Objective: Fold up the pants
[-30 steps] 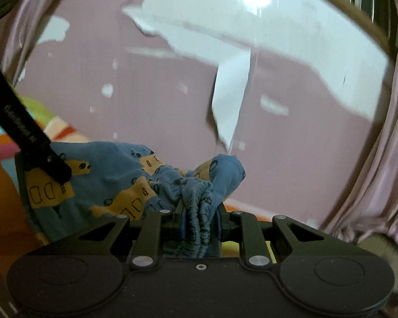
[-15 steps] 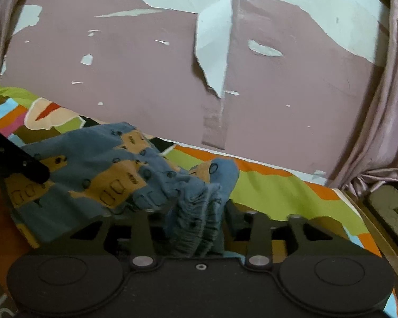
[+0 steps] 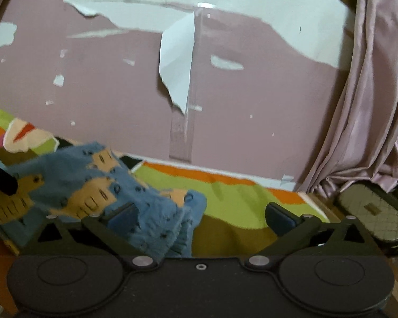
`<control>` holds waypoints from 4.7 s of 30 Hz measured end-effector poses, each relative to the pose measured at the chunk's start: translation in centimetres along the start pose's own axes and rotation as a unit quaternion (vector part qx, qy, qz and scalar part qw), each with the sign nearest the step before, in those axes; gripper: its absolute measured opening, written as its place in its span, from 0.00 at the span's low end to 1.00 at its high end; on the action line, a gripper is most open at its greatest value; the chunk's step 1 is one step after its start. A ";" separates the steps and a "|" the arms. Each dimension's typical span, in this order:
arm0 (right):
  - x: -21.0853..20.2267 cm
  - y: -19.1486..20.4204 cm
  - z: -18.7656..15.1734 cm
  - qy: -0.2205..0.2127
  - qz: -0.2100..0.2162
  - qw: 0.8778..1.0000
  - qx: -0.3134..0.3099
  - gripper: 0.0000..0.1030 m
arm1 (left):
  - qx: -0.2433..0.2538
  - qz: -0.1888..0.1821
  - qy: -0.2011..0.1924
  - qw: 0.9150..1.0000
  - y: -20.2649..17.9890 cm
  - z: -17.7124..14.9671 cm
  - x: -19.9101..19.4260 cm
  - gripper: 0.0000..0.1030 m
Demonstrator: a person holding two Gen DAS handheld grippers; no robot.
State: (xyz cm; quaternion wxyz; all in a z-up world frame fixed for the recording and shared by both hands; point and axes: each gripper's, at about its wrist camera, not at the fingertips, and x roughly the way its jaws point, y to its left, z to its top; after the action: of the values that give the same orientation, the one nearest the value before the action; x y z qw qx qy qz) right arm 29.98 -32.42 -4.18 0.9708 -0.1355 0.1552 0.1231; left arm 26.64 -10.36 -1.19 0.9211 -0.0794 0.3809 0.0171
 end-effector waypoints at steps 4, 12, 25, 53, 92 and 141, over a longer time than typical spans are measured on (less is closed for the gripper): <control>-1.5 0.3 1.0 -0.018 0.008 1.000 0.008 0.99 | -0.003 0.009 -0.023 1.000 -0.1 0.2 -1.8 0.90; -5.0 0.9 2.4 -0.043 0.007 0.999 0.023 0.99 | -0.014 0.013 -0.061 0.998 0.5 -0.2 -5.1 0.99; -10.6 2.3 3.2 -0.035 -0.015 0.999 0.039 0.99 | 0.003 0.012 -0.098 0.995 1.4 -2.3 -9.3 1.00; -17.5 5.1 1.4 0.016 -0.010 0.996 0.089 0.99 | 0.070 -0.007 -0.086 0.994 2.7 -7.6 -13.2 1.00; -19.4 5.8 -2.1 0.092 0.004 0.982 0.168 0.99 | 0.067 -0.010 -0.056 0.996 3.9 -10.4 -13.4 1.00; -19.9 7.3 -2.5 0.062 -0.001 0.986 0.158 0.99 | 0.040 -0.017 -0.084 0.996 5.5 -11.5 -14.5 1.00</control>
State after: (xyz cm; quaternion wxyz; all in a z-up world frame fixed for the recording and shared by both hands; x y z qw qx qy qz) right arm 8.88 -30.28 -1.47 0.9687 0.0116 0.2321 0.0874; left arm 7.81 -6.37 0.28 0.9522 -0.0473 0.3016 -0.0074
